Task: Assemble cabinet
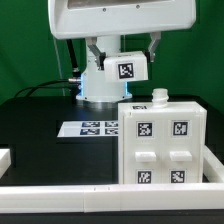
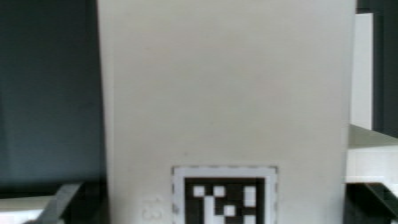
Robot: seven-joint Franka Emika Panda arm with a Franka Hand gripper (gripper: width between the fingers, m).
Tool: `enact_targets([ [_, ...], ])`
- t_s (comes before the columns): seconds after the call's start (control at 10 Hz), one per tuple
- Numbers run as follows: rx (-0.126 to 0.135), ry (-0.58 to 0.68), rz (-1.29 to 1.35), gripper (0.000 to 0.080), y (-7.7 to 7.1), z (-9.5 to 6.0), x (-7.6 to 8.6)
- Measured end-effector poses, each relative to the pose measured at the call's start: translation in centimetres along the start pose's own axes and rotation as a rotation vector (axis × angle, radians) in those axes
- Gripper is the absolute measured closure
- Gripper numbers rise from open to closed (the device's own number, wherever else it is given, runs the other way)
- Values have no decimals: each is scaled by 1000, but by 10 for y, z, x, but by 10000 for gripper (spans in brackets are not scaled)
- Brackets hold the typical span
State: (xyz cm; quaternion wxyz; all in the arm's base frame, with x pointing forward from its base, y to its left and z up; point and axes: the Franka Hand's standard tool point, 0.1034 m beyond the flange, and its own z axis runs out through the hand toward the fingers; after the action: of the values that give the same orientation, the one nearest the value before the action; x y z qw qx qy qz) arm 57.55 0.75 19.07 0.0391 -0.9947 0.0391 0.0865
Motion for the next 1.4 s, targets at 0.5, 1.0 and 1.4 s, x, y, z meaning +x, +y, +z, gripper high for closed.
enact_targets([
  [0.5,-4,13,-10,240,-32,1,24],
  [1.0,-10,18,-27,240,-47,10,40],
  [1.4,-11,15,-32,240,-50,20,39],
])
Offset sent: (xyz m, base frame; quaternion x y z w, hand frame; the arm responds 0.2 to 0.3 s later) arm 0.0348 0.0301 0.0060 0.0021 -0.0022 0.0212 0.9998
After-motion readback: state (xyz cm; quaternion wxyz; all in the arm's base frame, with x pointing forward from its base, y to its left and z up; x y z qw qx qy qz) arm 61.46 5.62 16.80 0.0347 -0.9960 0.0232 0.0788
